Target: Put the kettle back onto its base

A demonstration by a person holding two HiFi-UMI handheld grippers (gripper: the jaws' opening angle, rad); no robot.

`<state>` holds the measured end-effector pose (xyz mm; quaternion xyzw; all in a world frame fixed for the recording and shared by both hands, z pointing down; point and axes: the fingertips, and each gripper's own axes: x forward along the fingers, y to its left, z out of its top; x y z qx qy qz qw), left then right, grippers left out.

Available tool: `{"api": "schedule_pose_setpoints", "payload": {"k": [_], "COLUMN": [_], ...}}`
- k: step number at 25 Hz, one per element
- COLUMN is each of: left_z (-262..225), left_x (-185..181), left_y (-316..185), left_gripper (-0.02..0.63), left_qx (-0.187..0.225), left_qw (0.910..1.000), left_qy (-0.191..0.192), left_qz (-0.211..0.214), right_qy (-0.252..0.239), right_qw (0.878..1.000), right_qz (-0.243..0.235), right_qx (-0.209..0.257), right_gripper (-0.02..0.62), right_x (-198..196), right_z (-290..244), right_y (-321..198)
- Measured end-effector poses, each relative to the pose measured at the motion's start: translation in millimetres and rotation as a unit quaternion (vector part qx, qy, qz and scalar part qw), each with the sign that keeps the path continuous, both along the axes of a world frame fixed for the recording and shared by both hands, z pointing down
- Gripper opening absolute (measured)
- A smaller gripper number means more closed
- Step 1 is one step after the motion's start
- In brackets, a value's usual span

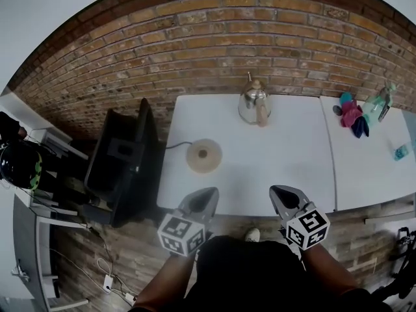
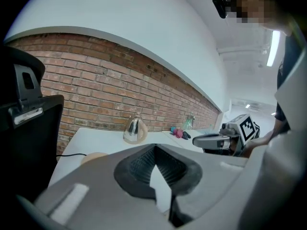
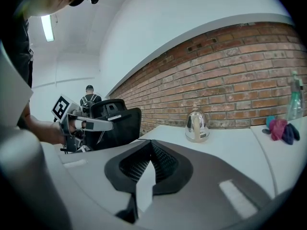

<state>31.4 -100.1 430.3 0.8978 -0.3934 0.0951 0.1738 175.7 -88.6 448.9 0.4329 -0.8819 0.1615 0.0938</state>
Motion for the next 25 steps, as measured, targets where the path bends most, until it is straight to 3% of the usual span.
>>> {"api": "schedule_pose_setpoints", "payload": {"k": [14,23,25], "left_z": [11,14,14], "left_x": [28,21,23], "left_y": [11,2,-5], "left_gripper": [0.0,0.002,0.002], "left_qx": [-0.017,-0.023,-0.019], "left_qw": [0.9985,0.9974,0.9974], "left_qy": [-0.044,-0.062,-0.065], "left_qz": [-0.028,-0.028,-0.025], "right_qy": [-0.034,-0.01,-0.009], "right_qw": [0.999,1.0,1.0], "right_qz": [-0.019,-0.01,0.002], "right_qx": [-0.008,0.006,0.008], "right_gripper": [0.026,0.028,0.054], "right_x": [24,27,31], "right_z": [14,17,16], "right_y": [-14,-39,-47]}}
